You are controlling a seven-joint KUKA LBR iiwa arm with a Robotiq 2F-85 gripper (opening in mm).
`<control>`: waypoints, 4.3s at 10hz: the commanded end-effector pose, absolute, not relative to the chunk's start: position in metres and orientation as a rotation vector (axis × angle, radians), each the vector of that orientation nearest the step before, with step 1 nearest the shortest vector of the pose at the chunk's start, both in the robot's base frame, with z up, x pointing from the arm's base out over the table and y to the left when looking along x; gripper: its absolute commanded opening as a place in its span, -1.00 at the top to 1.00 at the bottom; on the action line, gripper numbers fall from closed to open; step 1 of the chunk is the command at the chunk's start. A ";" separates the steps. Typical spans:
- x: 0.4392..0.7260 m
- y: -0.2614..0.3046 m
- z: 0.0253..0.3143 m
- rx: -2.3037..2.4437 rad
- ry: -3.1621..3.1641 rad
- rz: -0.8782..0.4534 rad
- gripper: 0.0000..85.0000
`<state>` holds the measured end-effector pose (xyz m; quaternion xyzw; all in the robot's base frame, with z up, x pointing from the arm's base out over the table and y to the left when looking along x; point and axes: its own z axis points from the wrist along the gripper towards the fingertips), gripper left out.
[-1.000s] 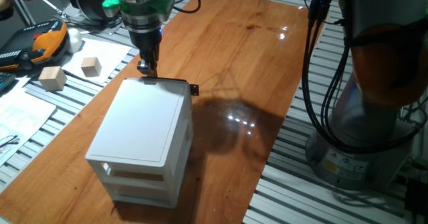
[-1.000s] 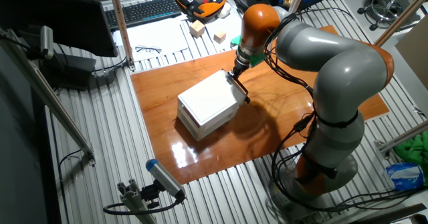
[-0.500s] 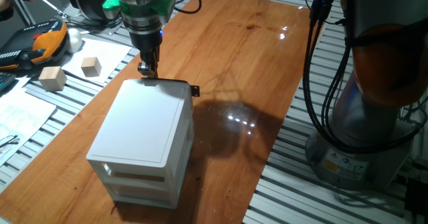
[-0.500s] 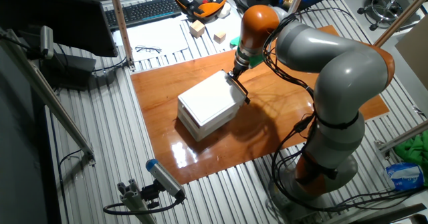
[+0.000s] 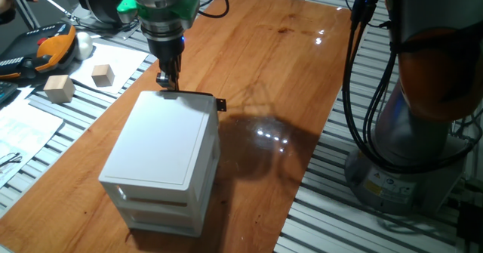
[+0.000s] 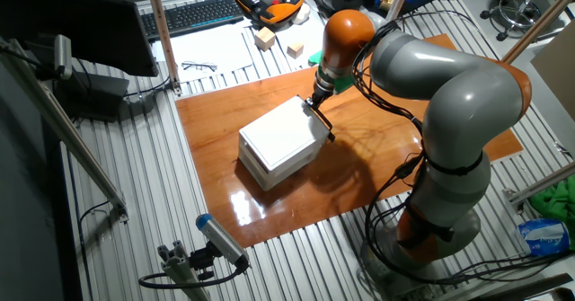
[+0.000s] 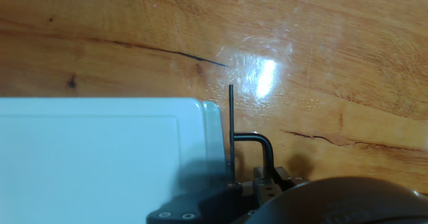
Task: Put things in the drawer
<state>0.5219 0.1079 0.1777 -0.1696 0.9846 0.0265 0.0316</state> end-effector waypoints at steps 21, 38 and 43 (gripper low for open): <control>0.513 0.116 0.175 -0.496 3.011 0.085 0.20; 0.530 0.052 0.251 -0.386 3.064 -0.010 1.00; 0.525 0.034 0.268 -0.158 3.069 0.007 1.00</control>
